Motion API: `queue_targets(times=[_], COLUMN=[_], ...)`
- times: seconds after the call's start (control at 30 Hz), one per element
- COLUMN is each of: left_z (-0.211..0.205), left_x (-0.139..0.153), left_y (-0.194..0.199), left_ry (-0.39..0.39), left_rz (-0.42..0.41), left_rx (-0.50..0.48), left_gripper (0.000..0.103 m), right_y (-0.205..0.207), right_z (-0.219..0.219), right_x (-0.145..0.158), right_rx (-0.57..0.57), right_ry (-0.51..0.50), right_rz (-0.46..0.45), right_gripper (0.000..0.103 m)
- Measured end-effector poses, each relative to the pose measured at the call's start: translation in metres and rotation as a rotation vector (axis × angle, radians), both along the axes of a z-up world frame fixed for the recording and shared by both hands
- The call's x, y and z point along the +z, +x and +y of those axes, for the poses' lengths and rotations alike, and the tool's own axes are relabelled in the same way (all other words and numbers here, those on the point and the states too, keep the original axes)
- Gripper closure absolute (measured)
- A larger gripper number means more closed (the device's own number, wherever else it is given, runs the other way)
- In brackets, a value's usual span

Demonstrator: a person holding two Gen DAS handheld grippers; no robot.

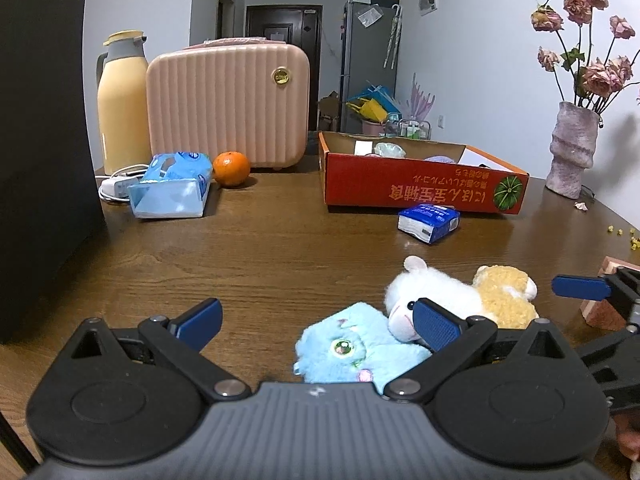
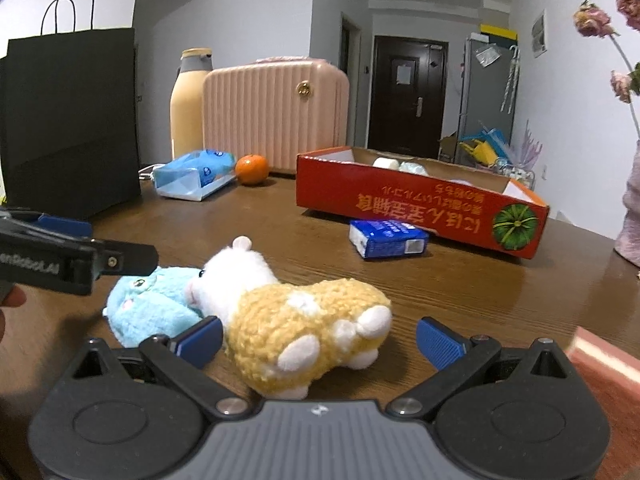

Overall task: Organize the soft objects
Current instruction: 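Lower both tools toward the blue plush and the sheep plush, then close the left tool on the blue plush while the right tool grasps the sheep plush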

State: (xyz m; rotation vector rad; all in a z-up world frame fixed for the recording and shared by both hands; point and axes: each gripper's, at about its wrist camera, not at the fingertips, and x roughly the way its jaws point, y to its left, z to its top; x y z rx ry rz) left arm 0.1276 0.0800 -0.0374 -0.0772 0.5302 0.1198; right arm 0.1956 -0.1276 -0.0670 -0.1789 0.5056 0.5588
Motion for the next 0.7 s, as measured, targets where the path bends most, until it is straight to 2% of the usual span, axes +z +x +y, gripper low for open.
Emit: queue_targets(times=[0.37, 0.7], left_z=[0.008, 0.008], left_x=[-0.006, -0.01], left_y=[0.008, 0.013], left_ry=[-0.023, -0.016], left_rz=[0.042, 0.063], left_rx=[0.039, 0.056], left_gripper=[0.0, 0.0], right_y=[0.026, 0.037], right_z=[0.017, 0.018], right_x=[-0.007, -0.008], right_rx=[0.058, 0.074], right_ry=[-0.039, -0.012], right_rz=[0.03, 0.063], right_gripper=[0.0, 0.003])
